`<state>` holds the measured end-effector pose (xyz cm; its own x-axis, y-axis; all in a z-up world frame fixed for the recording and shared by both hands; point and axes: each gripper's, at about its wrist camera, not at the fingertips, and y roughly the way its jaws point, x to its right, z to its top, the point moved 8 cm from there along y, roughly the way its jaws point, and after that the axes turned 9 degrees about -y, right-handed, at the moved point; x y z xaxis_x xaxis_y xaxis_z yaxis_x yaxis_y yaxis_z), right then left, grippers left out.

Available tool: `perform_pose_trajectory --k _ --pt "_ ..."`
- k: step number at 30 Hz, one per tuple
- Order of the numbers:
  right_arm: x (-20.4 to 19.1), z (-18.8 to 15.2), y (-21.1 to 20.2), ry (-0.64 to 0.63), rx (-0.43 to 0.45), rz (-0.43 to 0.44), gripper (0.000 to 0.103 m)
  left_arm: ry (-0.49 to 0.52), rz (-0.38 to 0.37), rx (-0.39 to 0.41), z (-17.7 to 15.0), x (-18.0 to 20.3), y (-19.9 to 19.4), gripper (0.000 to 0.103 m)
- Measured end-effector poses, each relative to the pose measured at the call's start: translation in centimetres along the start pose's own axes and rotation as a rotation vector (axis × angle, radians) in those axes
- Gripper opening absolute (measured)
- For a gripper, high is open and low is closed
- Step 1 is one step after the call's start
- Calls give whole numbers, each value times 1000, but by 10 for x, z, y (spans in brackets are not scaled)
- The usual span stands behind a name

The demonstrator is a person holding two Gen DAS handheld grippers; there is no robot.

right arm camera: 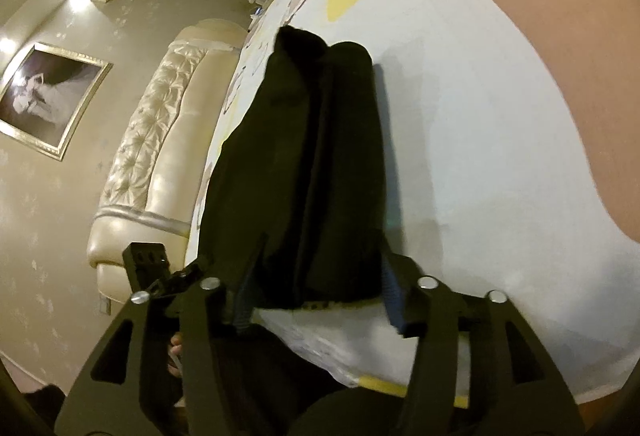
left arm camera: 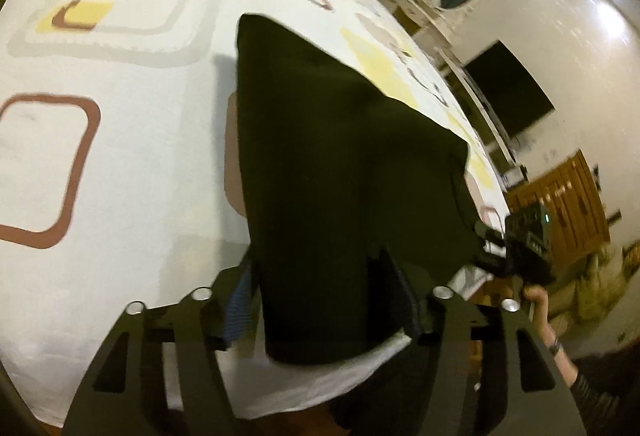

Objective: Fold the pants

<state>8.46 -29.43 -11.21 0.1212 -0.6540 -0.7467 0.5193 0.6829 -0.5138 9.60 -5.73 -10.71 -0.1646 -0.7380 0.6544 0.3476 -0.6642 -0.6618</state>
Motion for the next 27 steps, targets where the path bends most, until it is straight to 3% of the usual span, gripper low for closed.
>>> perform_pose_trajectory --k 4,7,15,27 --pt "-4 3 -11 -59 -10 -43 63 74 -16 39 -1 2 -24 74" --pt "-8 20 -17 -60 33 -19 65 77 -22 36 10 -1 -25 78" --pt "10 74 13 4 51 5 68 38 -42 -24 63 -6 17 80" --pt "23 111 55 37 7 63 71 -56 -93 -98 104 -29 60 80"
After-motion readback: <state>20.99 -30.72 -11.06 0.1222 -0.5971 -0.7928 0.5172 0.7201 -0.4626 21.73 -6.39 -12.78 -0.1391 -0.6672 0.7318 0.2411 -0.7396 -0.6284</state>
